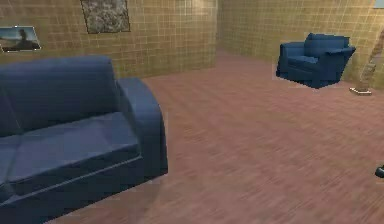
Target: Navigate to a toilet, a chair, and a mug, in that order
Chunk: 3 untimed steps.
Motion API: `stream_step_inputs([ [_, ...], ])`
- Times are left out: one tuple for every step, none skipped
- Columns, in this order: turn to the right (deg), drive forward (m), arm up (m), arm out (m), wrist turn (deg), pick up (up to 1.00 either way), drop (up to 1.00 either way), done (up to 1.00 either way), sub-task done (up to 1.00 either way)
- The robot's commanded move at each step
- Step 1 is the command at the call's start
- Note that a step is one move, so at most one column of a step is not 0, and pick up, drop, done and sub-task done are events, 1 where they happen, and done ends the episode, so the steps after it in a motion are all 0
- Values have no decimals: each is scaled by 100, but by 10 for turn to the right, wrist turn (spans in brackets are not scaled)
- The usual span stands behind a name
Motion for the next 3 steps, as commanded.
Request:
stream_step_inputs([
  [-450,0,0,0,0,0,0,0,0],
  [-450,0,0,0,0,0,0,0,0],
  [-360,0,0,0,0,0,0,0,0],
])
